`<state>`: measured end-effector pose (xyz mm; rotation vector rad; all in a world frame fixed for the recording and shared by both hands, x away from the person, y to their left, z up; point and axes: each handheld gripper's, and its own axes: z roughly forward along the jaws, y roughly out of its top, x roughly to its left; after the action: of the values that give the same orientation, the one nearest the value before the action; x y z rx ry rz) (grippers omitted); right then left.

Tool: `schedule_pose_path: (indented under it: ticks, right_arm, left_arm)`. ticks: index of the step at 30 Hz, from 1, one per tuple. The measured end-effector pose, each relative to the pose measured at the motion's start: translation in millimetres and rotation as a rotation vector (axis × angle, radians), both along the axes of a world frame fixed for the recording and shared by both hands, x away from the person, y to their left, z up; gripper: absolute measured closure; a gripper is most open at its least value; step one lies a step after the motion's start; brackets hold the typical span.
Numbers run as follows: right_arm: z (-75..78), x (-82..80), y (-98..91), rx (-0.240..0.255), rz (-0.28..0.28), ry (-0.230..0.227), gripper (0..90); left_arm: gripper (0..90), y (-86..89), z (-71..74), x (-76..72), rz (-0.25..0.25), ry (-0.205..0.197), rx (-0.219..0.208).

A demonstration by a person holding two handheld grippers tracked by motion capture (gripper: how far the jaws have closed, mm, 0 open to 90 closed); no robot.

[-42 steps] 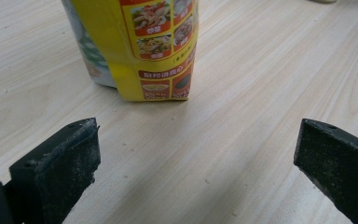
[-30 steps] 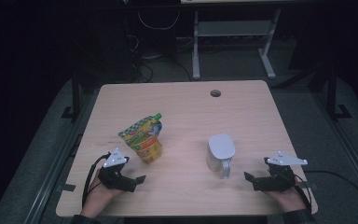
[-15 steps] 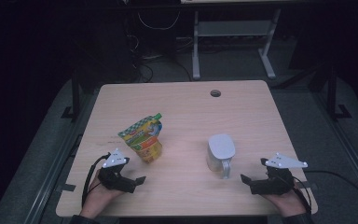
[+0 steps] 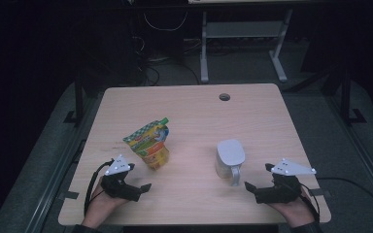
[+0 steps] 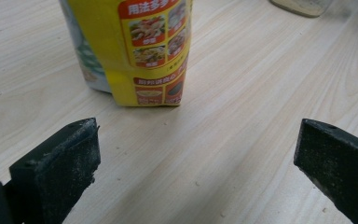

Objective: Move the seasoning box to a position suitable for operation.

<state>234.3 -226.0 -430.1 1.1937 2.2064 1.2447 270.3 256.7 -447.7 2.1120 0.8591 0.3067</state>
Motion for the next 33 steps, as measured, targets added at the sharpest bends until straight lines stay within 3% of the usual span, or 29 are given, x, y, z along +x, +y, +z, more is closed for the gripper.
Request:
schedule_pose_path:
  ticks: [7, 15, 23, 33]
  right_arm:
    - [3.5, 3.0, 11.5, 0.024, 0.023, 0.012, 8.4]
    - [6.4, 2.8, 34.9, 0.012, 0.010, 0.007, 27.2]
    - [7.0, 2.0, 43.3, 0.003, -0.001, -0.006, 42.2]
    - [3.2, 3.2, 48.4, -0.016, -0.002, 0.006, 51.9]
  left_arm:
    - [0.0, -2.1, -0.9, 0.3, 0.004, 0.009, -0.019]
    - [0.0, -3.3, -0.3, -1.1, -0.009, 0.006, -0.018]
    - [0.0, -2.9, -0.3, -1.0, -0.008, 0.007, -0.017]
    - [0.0, -4.5, -1.7, -0.5, -0.010, 0.013, -0.013]
